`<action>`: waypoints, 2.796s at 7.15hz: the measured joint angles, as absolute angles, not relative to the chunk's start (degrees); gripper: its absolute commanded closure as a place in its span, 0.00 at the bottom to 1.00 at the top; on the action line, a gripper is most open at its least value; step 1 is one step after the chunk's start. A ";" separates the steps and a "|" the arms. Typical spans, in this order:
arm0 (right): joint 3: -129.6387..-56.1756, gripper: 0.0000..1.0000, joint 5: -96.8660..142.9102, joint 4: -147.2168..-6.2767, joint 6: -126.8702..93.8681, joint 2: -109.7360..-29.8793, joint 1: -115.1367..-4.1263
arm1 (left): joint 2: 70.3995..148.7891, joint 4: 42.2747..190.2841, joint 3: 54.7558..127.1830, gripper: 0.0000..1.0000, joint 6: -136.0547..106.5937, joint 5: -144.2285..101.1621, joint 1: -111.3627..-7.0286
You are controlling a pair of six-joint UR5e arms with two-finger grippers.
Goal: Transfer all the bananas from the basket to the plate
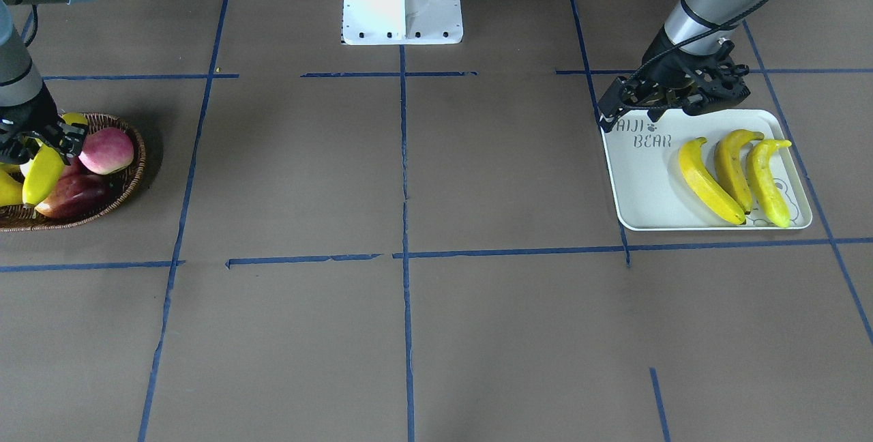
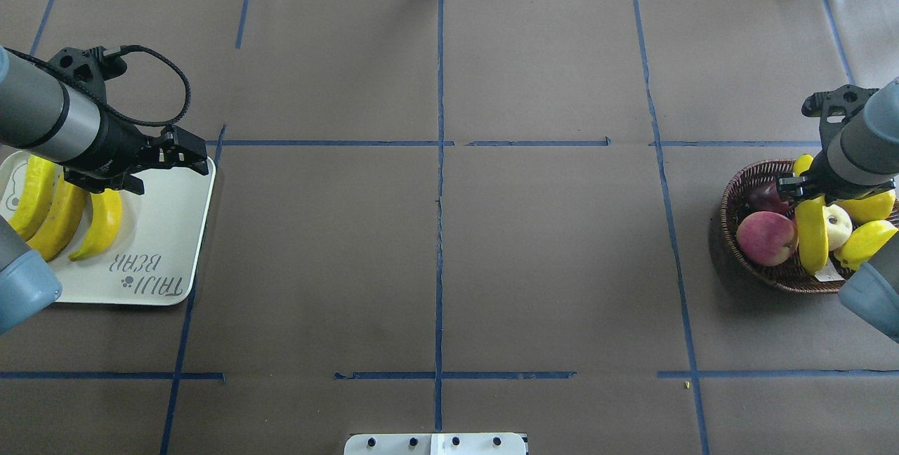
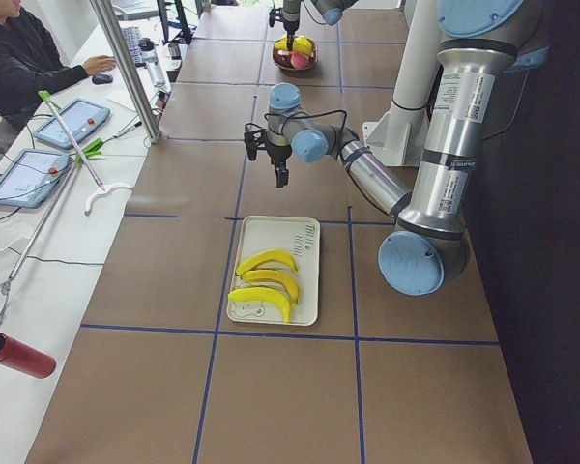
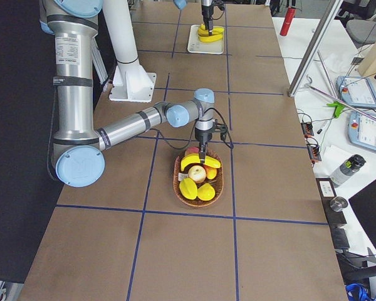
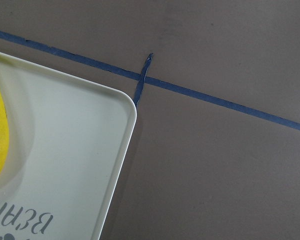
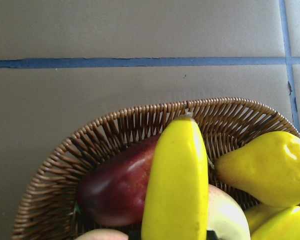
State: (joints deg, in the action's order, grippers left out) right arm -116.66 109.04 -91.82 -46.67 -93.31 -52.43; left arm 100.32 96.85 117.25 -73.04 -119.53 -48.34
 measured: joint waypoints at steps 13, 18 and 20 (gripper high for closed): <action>-119.93 0.99 113.94 -48.46 -81.28 -74.38 -34.89 | 112.59 118.53 115.42 0.01 -108.19 -120.15 -43.75; -119.65 0.99 110.15 -48.12 -76.24 -69.92 -26.83 | 119.96 123.66 110.81 0.01 -112.36 -122.78 -39.77; -119.64 0.99 110.13 -47.99 -75.71 -69.65 -26.42 | 121.95 123.76 111.21 0.01 -112.91 -122.92 -36.71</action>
